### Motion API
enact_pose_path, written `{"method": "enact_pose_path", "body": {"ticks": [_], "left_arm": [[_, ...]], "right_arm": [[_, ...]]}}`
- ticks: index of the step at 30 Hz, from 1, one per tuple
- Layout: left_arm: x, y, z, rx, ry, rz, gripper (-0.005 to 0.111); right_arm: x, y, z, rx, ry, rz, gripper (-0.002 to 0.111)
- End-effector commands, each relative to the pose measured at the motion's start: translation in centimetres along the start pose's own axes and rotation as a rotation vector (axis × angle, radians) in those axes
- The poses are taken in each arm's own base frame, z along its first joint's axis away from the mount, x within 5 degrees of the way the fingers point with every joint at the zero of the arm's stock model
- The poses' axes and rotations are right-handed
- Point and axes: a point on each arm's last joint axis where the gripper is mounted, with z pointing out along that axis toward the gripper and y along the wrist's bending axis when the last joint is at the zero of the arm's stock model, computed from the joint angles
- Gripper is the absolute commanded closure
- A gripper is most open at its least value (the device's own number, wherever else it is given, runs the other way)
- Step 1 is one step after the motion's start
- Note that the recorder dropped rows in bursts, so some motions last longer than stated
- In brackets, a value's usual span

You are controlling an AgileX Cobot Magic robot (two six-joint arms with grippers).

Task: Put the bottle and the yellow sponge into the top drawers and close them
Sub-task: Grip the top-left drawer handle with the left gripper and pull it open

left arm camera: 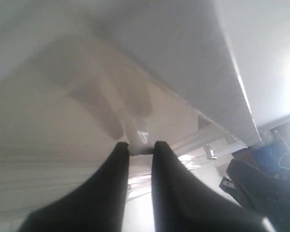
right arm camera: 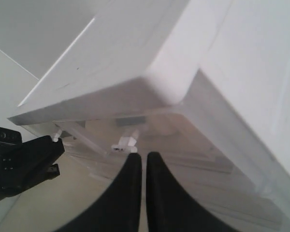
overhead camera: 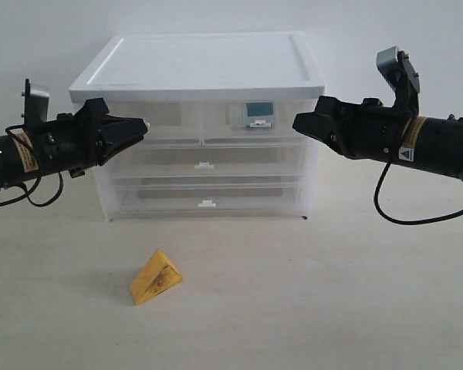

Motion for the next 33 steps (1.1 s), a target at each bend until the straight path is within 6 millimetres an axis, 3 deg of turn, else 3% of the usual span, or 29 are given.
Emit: {"method": "enact_pose_path", "body": {"ticks": [1, 19, 25, 33], "left_arm": [[-0.9, -0.6, 0.0, 0.029, -0.061, -0.006, 0.103], [2.0, -0.9, -0.9, 0.133, 0.056, -0.058, 0.103], [3.8, -0.5, -1.8, 0.113, 0.092, -0.100, 0.103], [6.3, -1.5, -4.0, 0.124, 0.123, -0.109, 0.103]], "right_arm": [[-0.2, -0.2, -0.1, 0.005, -0.009, -0.012, 0.108], [-0.2, -0.2, 0.0, 0.007, -0.011, -0.026, 0.108], [-0.1, 0.1, 0.2, 0.002, -0.012, -0.036, 0.108], [-0.1, 0.2, 0.2, 0.004, -0.015, -0.042, 0.108]]}}
